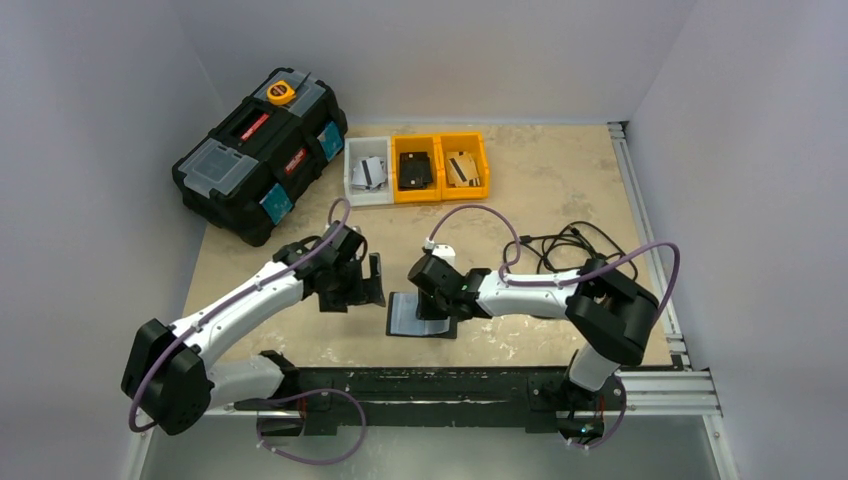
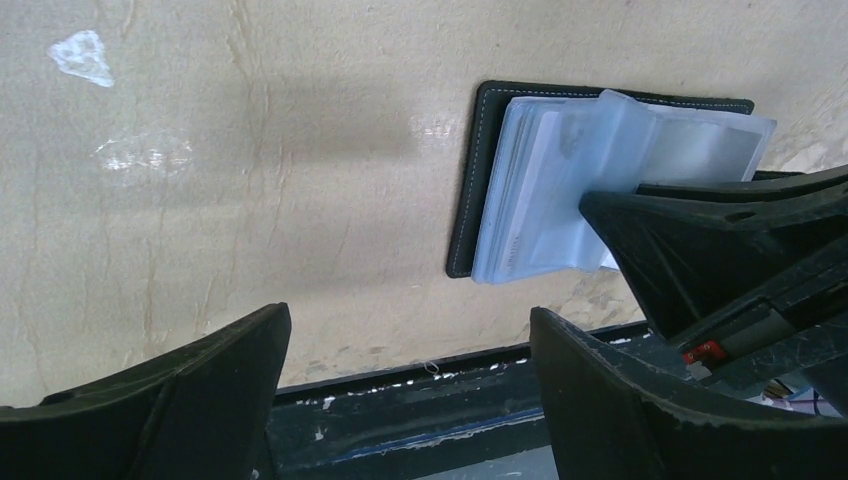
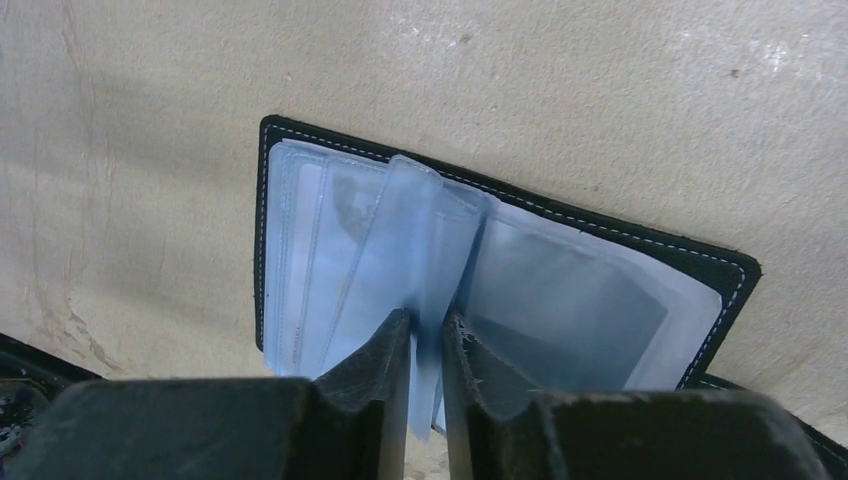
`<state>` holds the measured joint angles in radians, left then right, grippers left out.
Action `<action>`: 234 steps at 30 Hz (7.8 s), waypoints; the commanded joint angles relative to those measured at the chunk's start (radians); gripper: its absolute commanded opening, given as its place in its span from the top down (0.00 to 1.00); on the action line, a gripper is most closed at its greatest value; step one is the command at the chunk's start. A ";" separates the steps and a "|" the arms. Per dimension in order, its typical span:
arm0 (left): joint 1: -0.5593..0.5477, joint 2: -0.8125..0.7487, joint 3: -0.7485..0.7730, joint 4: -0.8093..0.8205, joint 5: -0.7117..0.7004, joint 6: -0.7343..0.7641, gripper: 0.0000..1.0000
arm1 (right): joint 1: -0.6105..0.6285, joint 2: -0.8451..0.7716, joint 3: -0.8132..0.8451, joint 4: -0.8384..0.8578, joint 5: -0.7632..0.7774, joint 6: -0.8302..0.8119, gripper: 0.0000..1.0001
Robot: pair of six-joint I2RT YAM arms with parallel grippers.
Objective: Take the credit cards out of the card holder
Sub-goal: Remove the credit card from the card holder.
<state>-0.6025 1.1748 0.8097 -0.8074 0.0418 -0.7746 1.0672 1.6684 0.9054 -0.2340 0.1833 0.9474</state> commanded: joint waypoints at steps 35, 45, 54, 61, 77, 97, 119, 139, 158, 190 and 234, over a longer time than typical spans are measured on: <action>-0.138 0.380 0.086 0.299 0.198 -0.075 0.75 | -0.041 0.012 -0.182 0.191 -0.111 -0.013 1.00; -0.139 0.412 0.058 0.318 0.195 -0.100 0.90 | -0.044 -0.023 -0.166 0.182 -0.112 -0.019 0.99; -0.138 0.343 0.036 0.285 0.151 -0.121 1.00 | -0.047 -0.132 -0.100 0.093 -0.087 -0.041 0.64; -0.154 0.289 0.023 0.336 0.183 -0.114 0.93 | -0.065 -0.216 -0.056 -0.015 -0.035 -0.064 0.58; -0.207 0.469 0.173 0.485 0.317 -0.141 0.56 | -0.125 -0.517 -0.141 -0.203 0.070 -0.015 0.57; -0.221 0.569 0.240 0.442 0.310 -0.168 0.51 | -0.125 -0.557 -0.180 -0.184 0.045 0.010 0.62; -0.077 0.311 0.156 0.282 0.244 -0.077 0.50 | -0.122 -0.513 -0.135 -0.056 -0.056 -0.019 0.63; 0.020 0.185 -0.002 0.249 0.215 -0.042 0.57 | -0.101 -0.132 -0.057 0.139 -0.179 -0.003 0.65; 0.011 0.254 -0.007 0.308 0.258 -0.047 0.71 | -0.112 -0.080 -0.120 0.148 -0.189 0.007 0.66; -0.002 0.286 -0.030 0.361 0.260 -0.080 0.81 | -0.148 -0.027 -0.150 0.323 -0.350 -0.068 0.59; -0.059 0.464 -0.034 0.332 0.120 -0.189 1.00 | -0.318 -0.059 -0.460 0.882 -0.637 0.126 0.69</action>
<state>-0.6514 1.5856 0.8158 -0.4717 0.2840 -0.9627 0.7654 1.6402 0.4656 0.5701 -0.4217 1.0492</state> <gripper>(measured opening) 0.004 0.326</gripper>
